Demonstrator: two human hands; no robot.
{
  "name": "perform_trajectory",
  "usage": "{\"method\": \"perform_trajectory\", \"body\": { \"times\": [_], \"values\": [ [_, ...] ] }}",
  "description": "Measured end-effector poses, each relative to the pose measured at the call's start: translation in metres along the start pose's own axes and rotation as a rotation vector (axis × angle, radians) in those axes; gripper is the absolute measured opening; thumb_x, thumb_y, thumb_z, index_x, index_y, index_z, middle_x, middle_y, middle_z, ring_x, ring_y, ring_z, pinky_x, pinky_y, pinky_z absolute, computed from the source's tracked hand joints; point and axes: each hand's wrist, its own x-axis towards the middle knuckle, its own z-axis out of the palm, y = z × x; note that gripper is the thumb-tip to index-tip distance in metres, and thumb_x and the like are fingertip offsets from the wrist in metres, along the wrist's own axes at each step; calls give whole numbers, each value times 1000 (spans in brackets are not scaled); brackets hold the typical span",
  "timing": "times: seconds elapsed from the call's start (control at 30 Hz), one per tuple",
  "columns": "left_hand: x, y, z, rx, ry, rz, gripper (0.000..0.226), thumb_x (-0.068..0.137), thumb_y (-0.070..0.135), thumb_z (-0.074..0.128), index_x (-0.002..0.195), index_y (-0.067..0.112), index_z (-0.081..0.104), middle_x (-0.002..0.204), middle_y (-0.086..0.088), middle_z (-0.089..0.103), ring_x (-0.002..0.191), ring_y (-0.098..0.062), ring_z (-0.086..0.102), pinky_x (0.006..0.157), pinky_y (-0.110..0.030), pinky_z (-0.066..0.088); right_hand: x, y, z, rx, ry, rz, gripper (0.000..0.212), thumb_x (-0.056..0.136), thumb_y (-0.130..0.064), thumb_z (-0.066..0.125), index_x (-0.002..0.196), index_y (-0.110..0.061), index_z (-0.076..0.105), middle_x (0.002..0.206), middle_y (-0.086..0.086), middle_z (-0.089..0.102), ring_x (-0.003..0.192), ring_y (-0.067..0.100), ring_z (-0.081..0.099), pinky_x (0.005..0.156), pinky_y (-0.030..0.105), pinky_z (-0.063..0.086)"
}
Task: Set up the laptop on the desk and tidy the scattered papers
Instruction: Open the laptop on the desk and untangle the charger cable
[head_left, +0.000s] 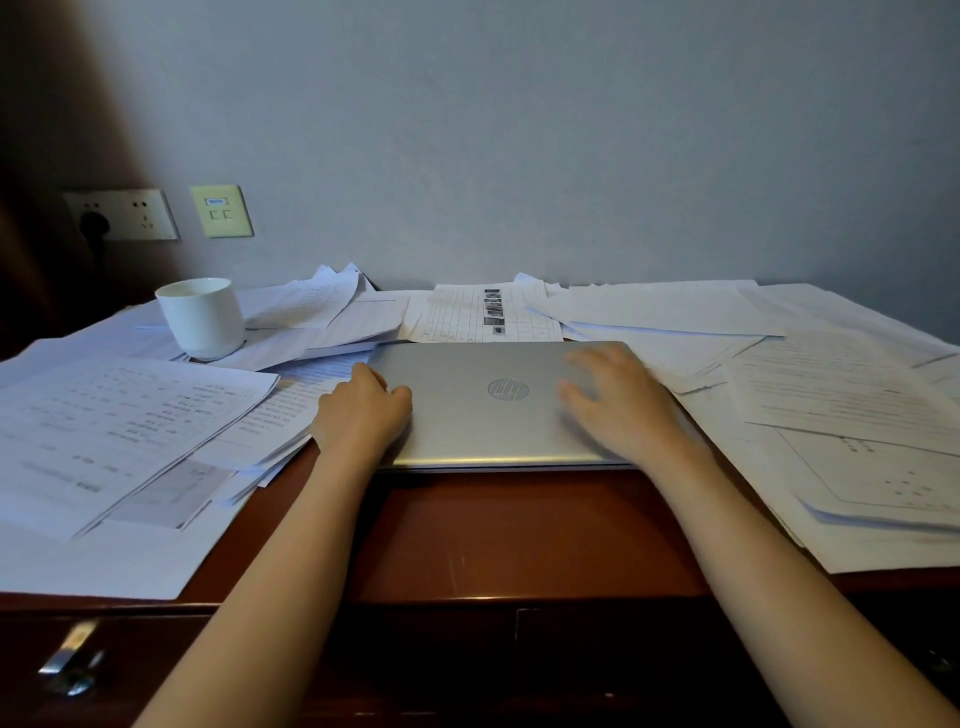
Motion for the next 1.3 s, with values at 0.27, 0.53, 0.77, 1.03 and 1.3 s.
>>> {"method": "perform_trajectory", "body": {
  "times": [0.27, 0.53, 0.77, 1.03, 1.3],
  "values": [
    [-12, -1, -6, -32, 49, -1, 32, 91, 29, 47, 118, 13, 49, 119, -13, 57, 109, -31, 52, 77, -32, 32, -35, -26, -6, 30, -212, -371, 52, 81, -54, 62, 126, -29, 58, 132, -15, 56, 123, 8, 48, 103, 27, 34],
    [-10, -11, -13, -341, 56, -100, 27, 87, 21, 50, 113, 16, 56, 113, -8, 60, 91, -21, 45, 78, -28, 32, -36, -26, -4, -114, -155, -479, 41, 88, -47, 55, 114, -17, 65, 122, -1, 63, 115, 16, 55, 97, 34, 42],
    [-11, -20, -13, -451, 42, -139, 26, 87, 17, 51, 111, 14, 58, 117, -6, 62, 109, -25, 53, 82, -28, 33, -34, -23, 4, -229, -87, -579, 39, 92, -48, 47, 110, -18, 64, 118, -1, 65, 111, 17, 59, 89, 35, 49],
    [-19, -26, -21, -599, 21, -158, 30, 96, 22, 39, 115, 8, 56, 125, -13, 56, 112, -29, 48, 90, -31, 33, -36, -25, 10, -206, 222, -608, 42, 80, -49, 38, 77, -21, 69, 70, -9, 70, 58, 17, 66, 44, 17, 41],
    [-17, -40, -31, -890, -130, -229, 38, 72, 23, 36, 87, 16, 70, 95, -16, 69, 94, -30, 63, 88, -37, 50, -28, -30, 18, -258, 556, -754, 56, 102, -26, 27, 73, -12, 72, 63, -2, 69, 47, 15, 63, 36, 14, 36]
  ]
}}
